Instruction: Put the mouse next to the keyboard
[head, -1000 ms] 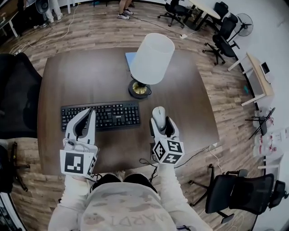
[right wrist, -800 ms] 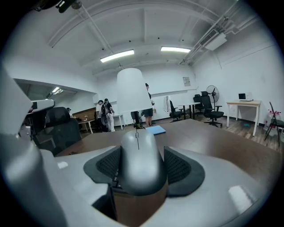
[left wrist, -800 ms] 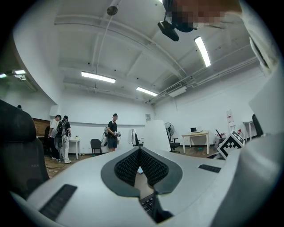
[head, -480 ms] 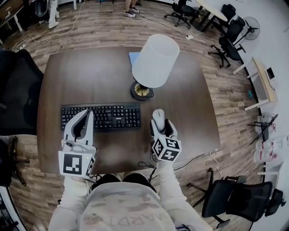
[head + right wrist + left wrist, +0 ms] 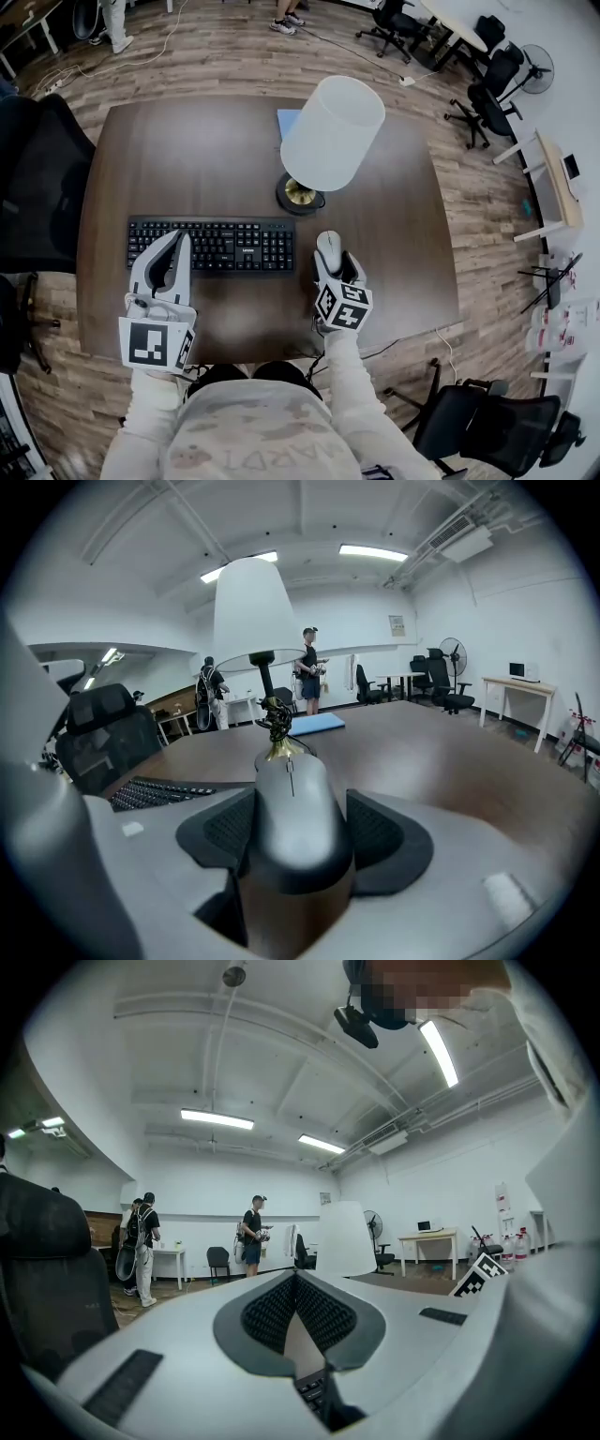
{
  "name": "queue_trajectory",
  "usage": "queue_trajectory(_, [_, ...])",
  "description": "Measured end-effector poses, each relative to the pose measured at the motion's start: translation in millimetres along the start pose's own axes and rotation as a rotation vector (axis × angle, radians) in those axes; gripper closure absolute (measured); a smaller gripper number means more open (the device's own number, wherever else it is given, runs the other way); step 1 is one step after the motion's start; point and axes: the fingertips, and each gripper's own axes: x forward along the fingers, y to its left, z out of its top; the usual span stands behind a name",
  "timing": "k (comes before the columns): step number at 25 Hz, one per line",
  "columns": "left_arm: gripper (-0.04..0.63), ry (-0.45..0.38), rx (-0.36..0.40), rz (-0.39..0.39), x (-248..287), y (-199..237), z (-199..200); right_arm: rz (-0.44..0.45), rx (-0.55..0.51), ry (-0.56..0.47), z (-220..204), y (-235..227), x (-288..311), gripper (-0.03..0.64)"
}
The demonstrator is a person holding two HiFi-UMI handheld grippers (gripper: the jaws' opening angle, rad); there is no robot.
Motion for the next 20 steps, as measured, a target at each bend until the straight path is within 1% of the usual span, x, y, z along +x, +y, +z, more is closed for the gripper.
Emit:
queue_trajectory(12, [0.589,0.028,-0.001,0.075,-2,13,-14,-0.002,-0.022,0.102,-27,-9,38,0.301])
queue_trajectory(20, [0.589,0.042,0.001,0.104,-6,23,-18,-0.034,-0.032,0.179,-45,-12,53,0.301])
